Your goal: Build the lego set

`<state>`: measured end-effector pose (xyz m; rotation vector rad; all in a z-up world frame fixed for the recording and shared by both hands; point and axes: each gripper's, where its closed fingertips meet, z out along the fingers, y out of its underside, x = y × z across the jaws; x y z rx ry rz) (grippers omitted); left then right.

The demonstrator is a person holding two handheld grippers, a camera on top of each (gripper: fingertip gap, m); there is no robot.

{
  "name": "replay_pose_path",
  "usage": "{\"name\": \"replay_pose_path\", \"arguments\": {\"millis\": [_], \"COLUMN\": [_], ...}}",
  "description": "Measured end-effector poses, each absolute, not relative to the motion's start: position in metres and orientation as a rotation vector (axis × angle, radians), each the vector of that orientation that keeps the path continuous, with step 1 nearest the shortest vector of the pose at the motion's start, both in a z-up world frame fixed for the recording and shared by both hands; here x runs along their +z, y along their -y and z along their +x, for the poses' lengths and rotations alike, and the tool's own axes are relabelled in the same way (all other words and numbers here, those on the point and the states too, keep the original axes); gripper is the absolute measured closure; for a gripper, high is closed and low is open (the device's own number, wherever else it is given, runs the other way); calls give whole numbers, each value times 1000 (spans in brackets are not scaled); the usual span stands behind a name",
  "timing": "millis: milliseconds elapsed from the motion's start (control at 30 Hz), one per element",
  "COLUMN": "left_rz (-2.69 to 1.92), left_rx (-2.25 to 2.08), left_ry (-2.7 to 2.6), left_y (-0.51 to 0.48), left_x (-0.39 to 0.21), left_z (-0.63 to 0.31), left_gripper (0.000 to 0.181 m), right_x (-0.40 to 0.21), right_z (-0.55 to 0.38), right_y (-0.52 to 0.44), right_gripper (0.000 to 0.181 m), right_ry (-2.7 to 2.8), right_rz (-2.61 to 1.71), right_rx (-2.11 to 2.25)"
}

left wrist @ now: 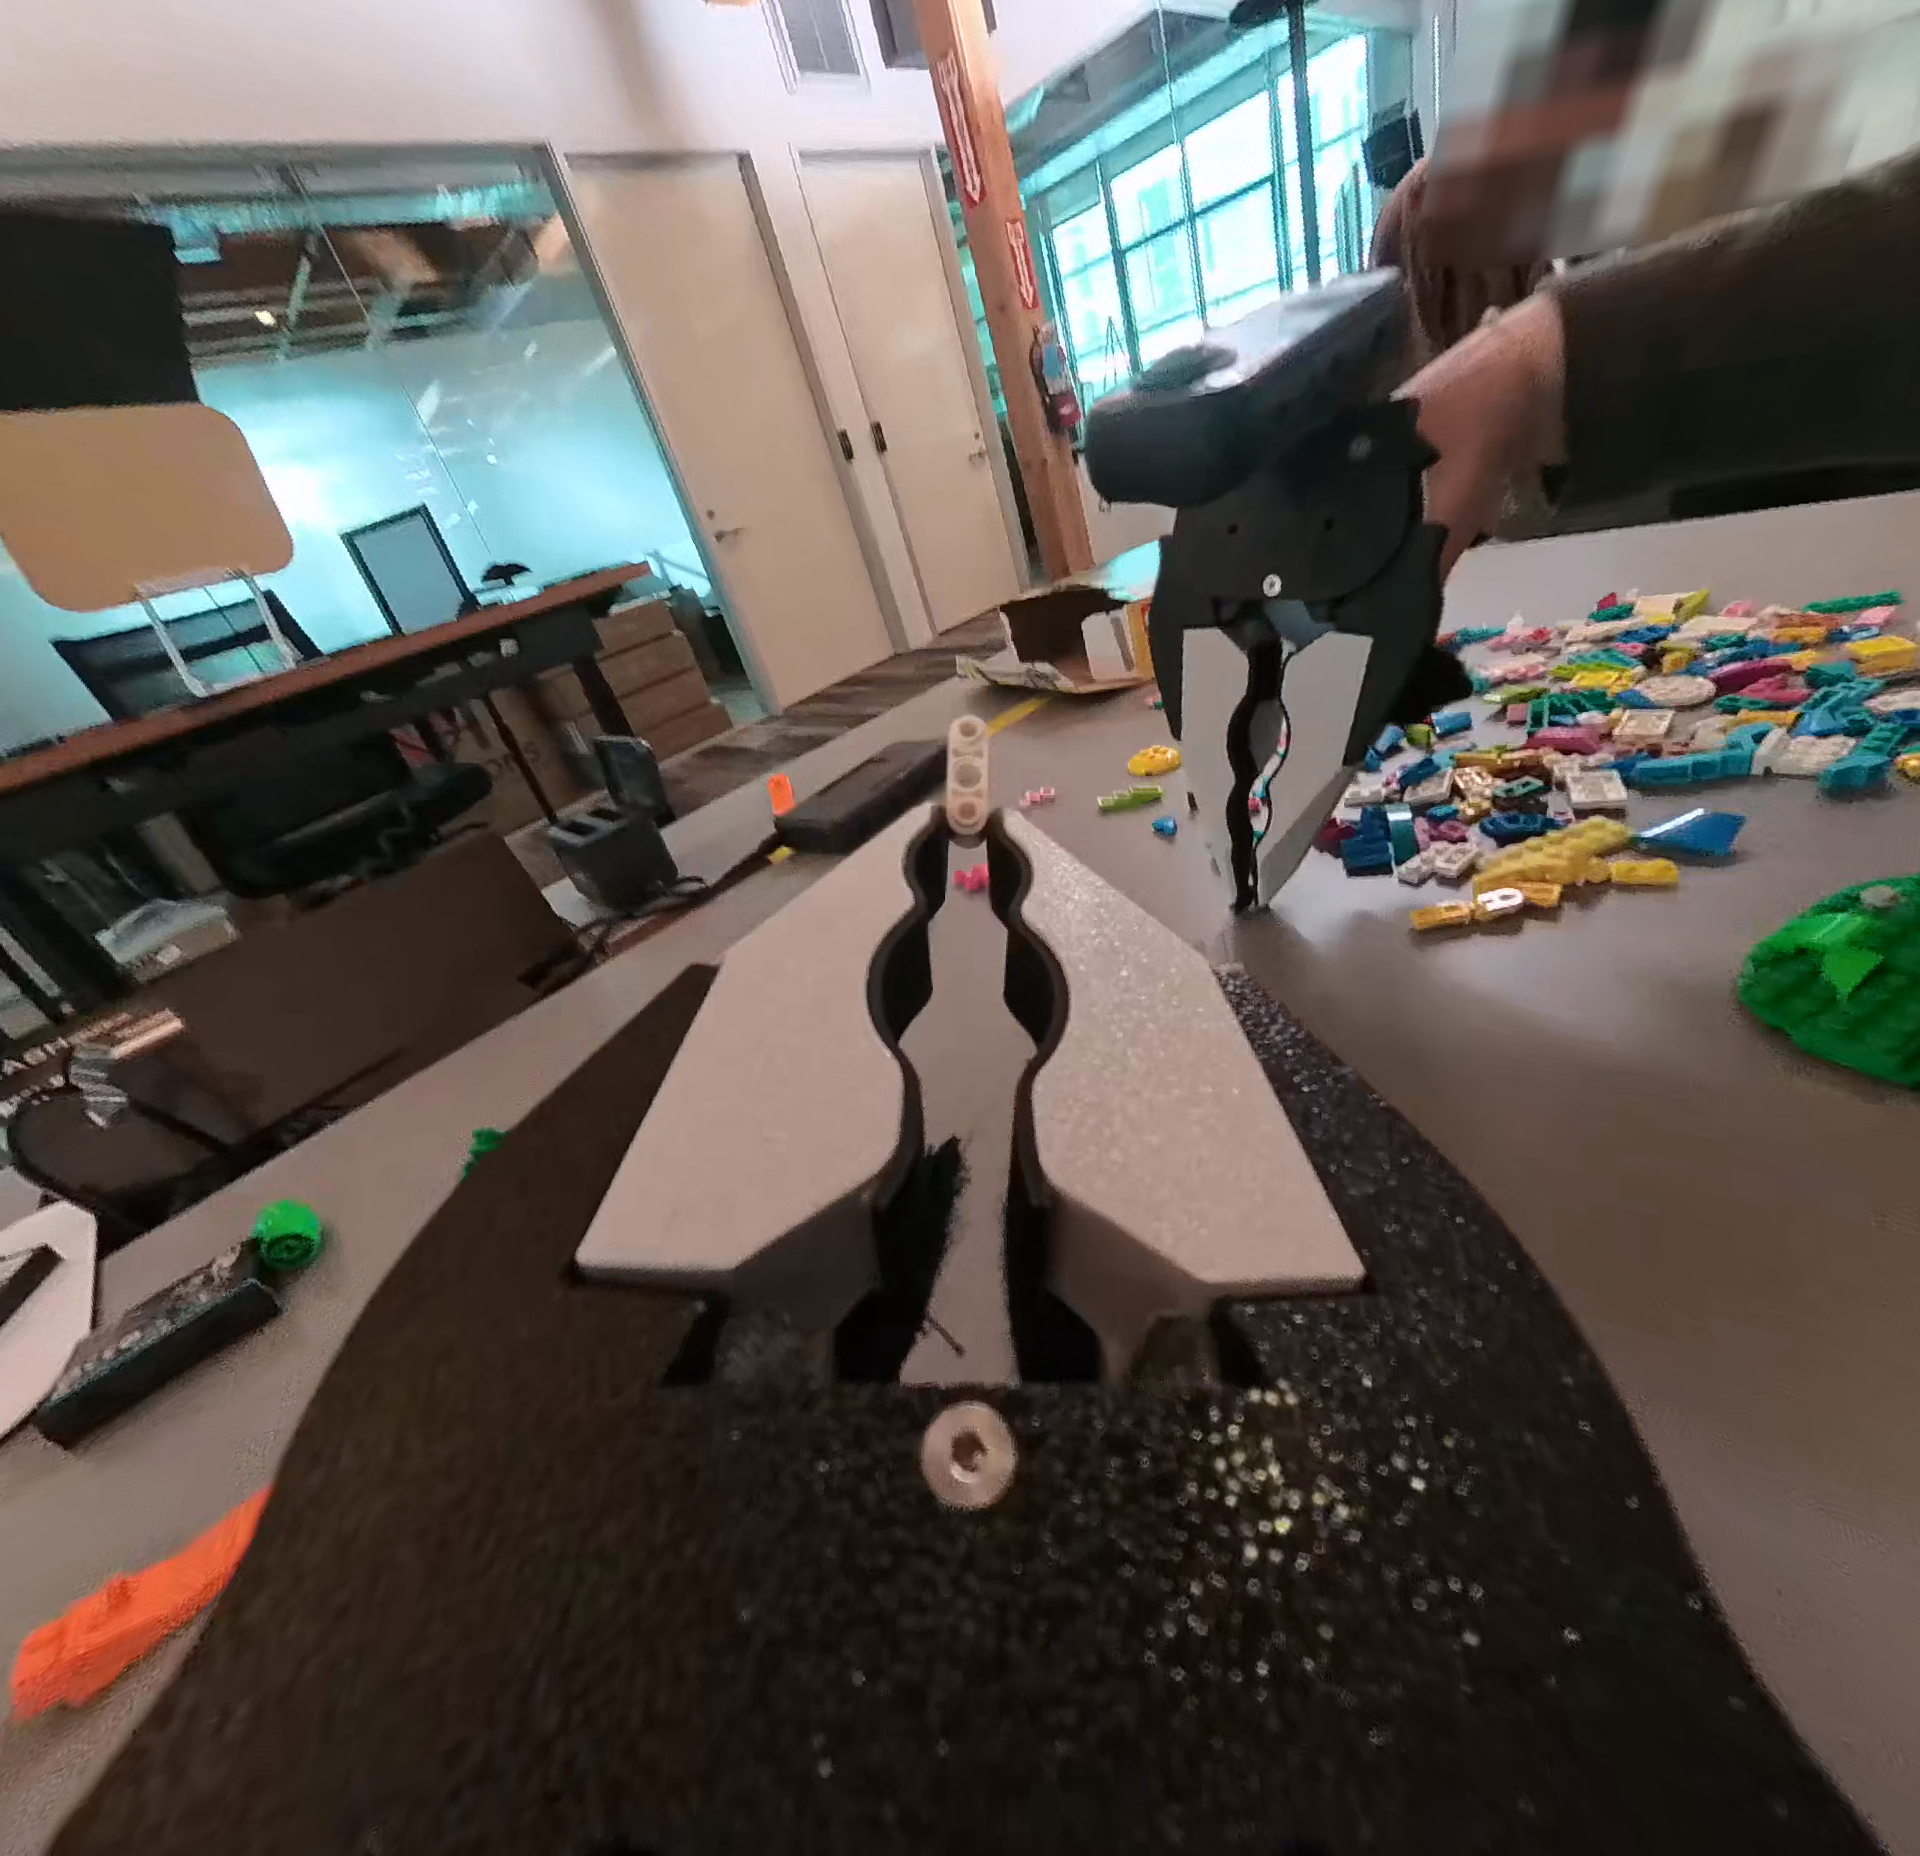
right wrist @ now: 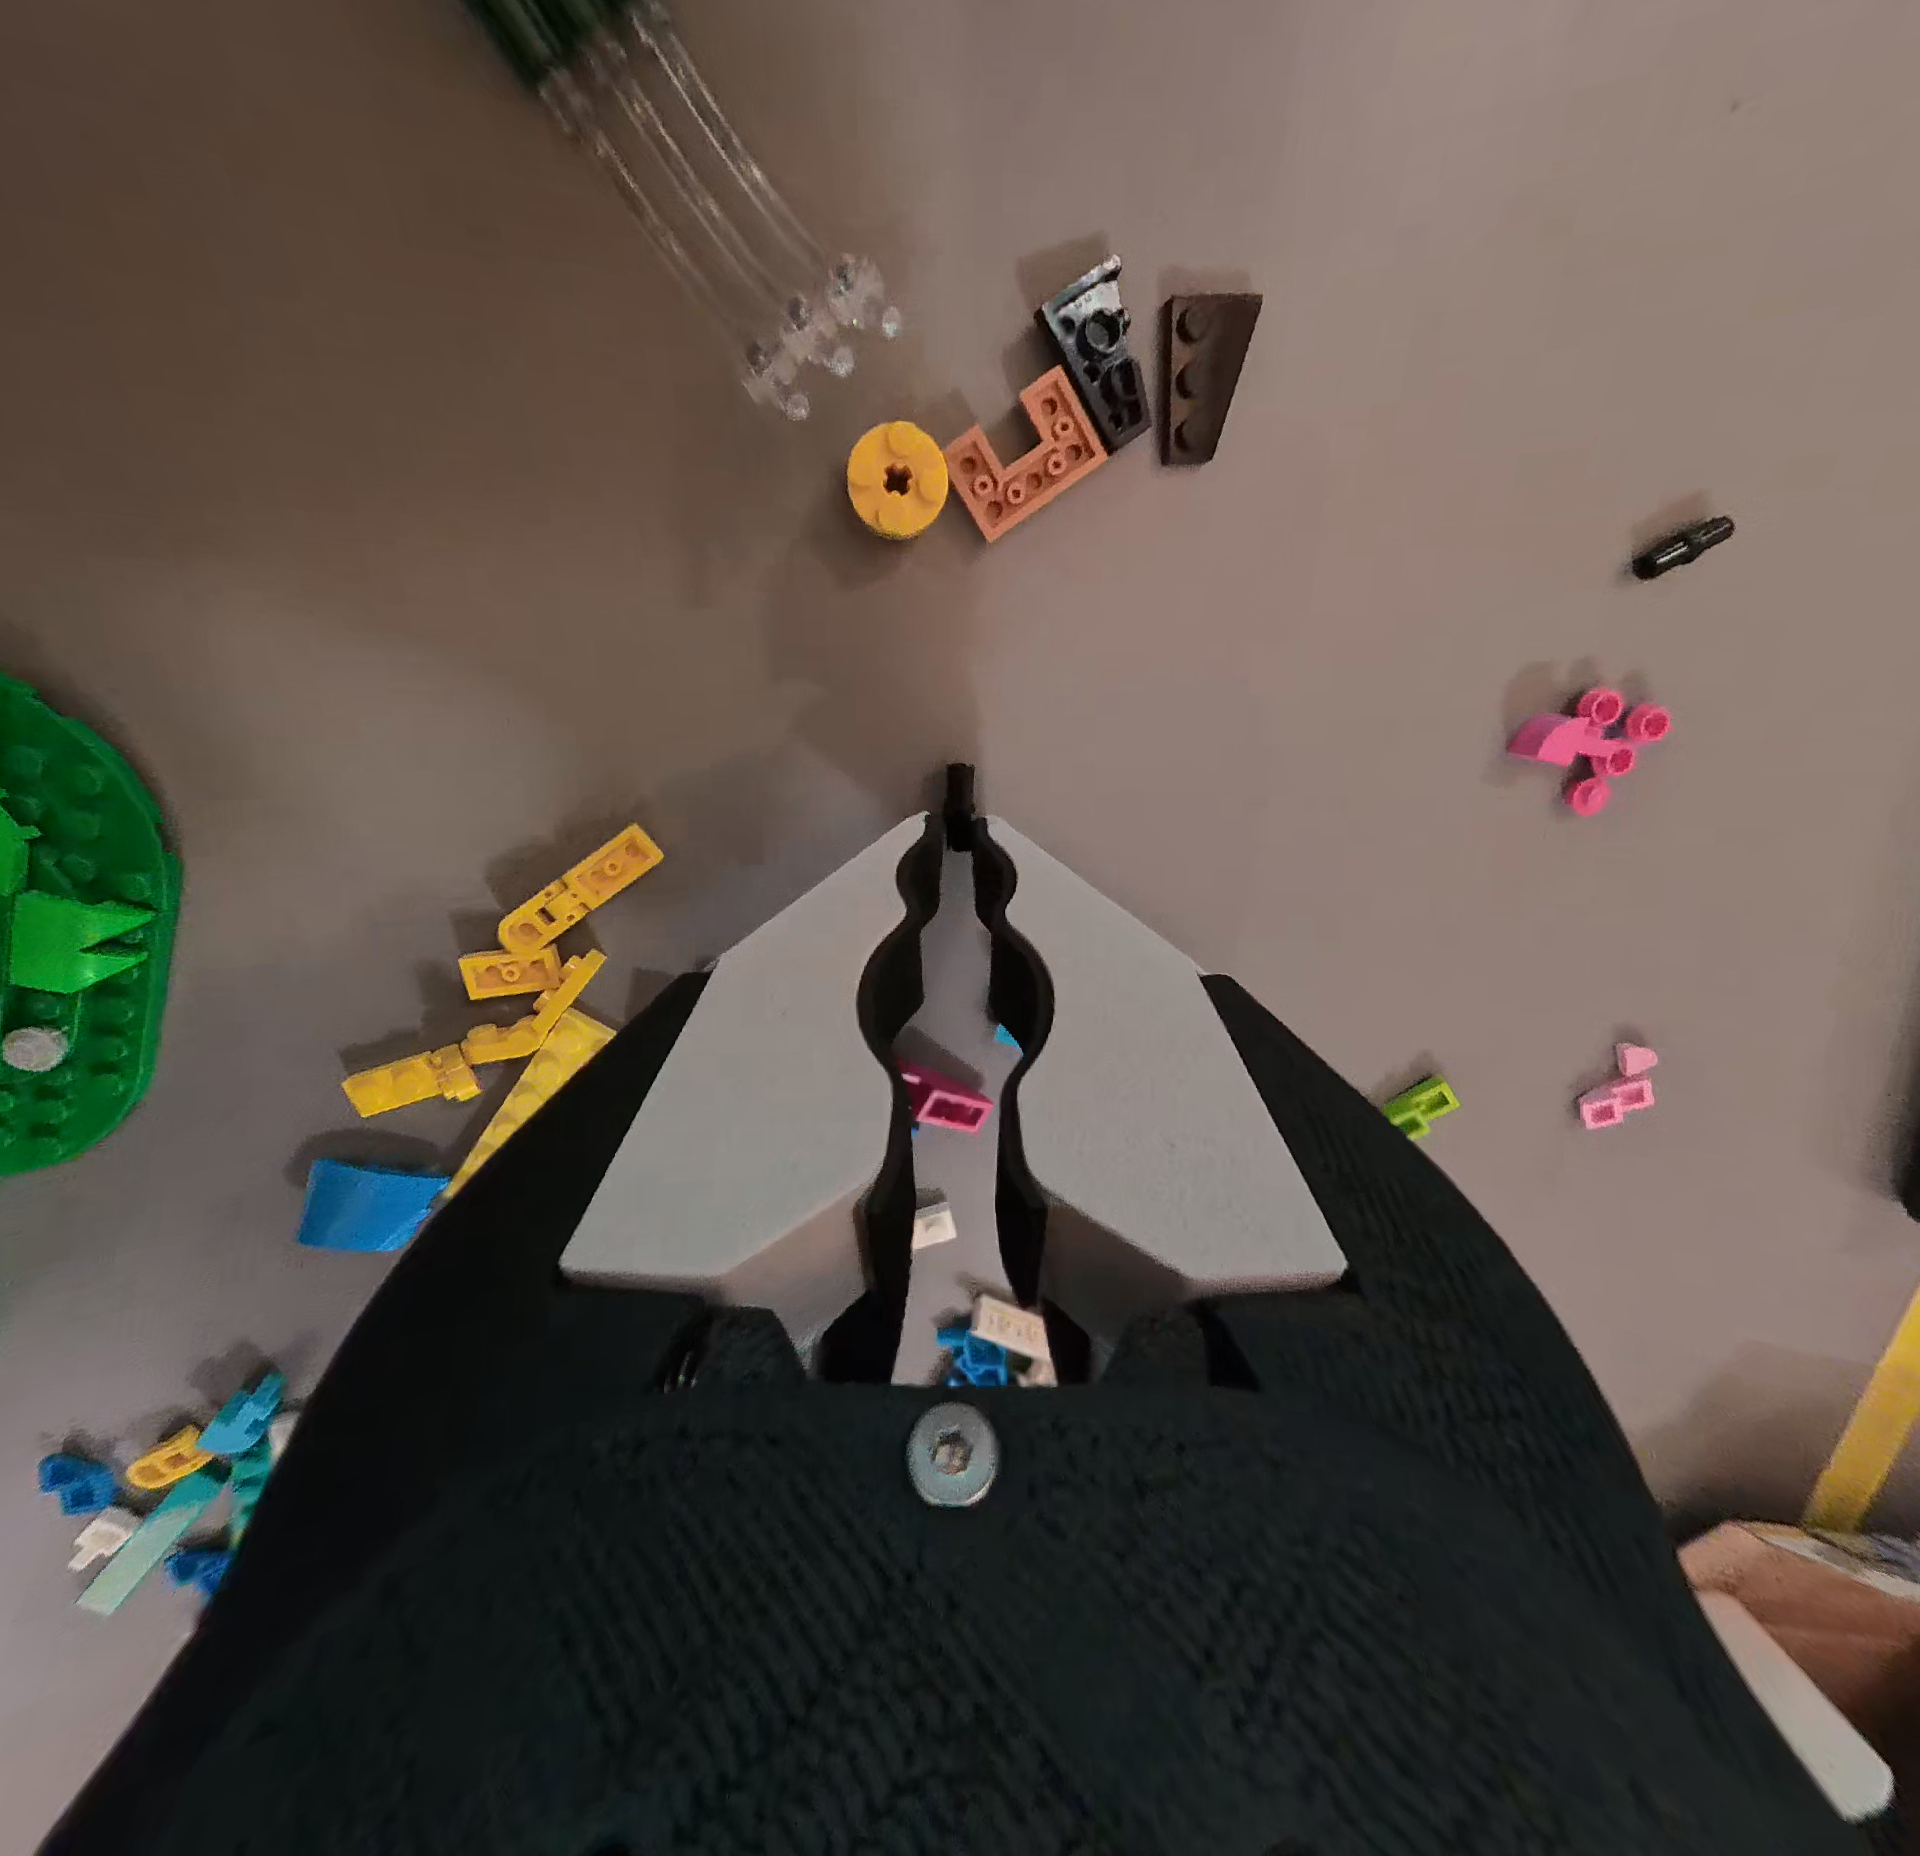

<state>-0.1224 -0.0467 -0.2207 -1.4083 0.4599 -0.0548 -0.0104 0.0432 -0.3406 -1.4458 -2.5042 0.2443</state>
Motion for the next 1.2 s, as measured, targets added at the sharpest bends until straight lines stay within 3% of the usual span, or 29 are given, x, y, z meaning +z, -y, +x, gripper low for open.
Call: {"name": "replay_pose_path", "arguments": {"millis": [67,167,500,767,1200], "left_rz": [-1453,-1465,-1459,-1460,-1489], "left_rx": [-82,-64,-54,-35,-73], "left_ry": [-465,-491,-502,-533,-555], "left_y": [44,42,42,44,43], "left_x": [-229,-235,-235,-236,-240], "left_z": [-121,-120,-120,-116,-111], "left_gripper": [176,177,176,176,176], "right_x": [-339,-330,-327,-332,-338], "right_z": [-7,-13,-23,-22,-15], "right_y": [-42,-40,-45,-47,-52], "right_gripper": [162,156,163,172,173], "right_ry": [2527,2502,2330,1957,2039], "right_rz": [-1498,-1508,-1863,-2499,-2425], "right_rx": [226,266,464,549,208]}}
